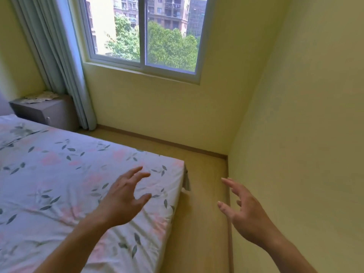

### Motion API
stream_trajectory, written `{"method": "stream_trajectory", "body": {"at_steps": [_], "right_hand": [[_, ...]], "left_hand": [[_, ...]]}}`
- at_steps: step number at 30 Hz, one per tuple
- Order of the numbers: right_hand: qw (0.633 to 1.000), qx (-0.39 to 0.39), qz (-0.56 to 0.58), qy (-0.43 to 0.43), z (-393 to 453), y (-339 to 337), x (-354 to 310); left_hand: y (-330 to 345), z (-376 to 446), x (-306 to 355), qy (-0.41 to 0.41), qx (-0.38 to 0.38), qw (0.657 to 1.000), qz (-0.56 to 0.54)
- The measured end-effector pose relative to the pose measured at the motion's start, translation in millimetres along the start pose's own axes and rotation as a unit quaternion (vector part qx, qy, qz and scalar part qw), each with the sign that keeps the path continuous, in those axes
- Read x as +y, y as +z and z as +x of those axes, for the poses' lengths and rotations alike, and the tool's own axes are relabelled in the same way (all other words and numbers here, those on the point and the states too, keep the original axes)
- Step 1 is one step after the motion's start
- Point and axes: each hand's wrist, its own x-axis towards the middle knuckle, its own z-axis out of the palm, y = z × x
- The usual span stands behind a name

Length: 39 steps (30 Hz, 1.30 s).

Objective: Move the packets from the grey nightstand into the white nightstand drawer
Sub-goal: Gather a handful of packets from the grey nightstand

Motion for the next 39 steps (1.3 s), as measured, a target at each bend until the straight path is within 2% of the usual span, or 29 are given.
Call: {"method": "stream_trajectory", "body": {"at_steps": [8, 14, 19, 24, 31, 35, 39], "right_hand": [[1.0, 0.007, 0.022, -0.004, 155.9, -36.8, 36.5], [0.999, -0.012, 0.037, -0.01, 285.9, -69.1, 94.5], [0.999, -0.043, 0.02, -0.026, 408.1, -112.0, 139.9], [0.993, -0.093, 0.004, -0.072, 535.5, -138.0, 144.8], [0.972, -0.175, 0.006, -0.156, 689.2, -126.9, 121.8], [0.961, -0.196, 0.018, -0.193, 780.6, -112.6, 117.3], [0.959, -0.209, 0.007, -0.193, 867.1, -116.0, 125.5]], "left_hand": [[26.2, 178.5, 64.6, 0.076, -0.016, 0.997, 0.007], [75.1, 310.7, 95.9, 0.071, -0.033, 0.997, 0.016], [94.9, 417.2, 116.2, 0.024, -0.022, 0.999, 0.036], [84.8, 487.8, 113.4, -0.045, 0.016, 0.998, 0.049], [73.5, 569.7, 79.2, -0.152, 0.079, 0.984, 0.056], [71.3, 644.5, 63.6, -0.17, 0.107, 0.978, 0.052], [73.8, 732.6, 45.1, -0.186, 0.117, 0.975, 0.038]]}}
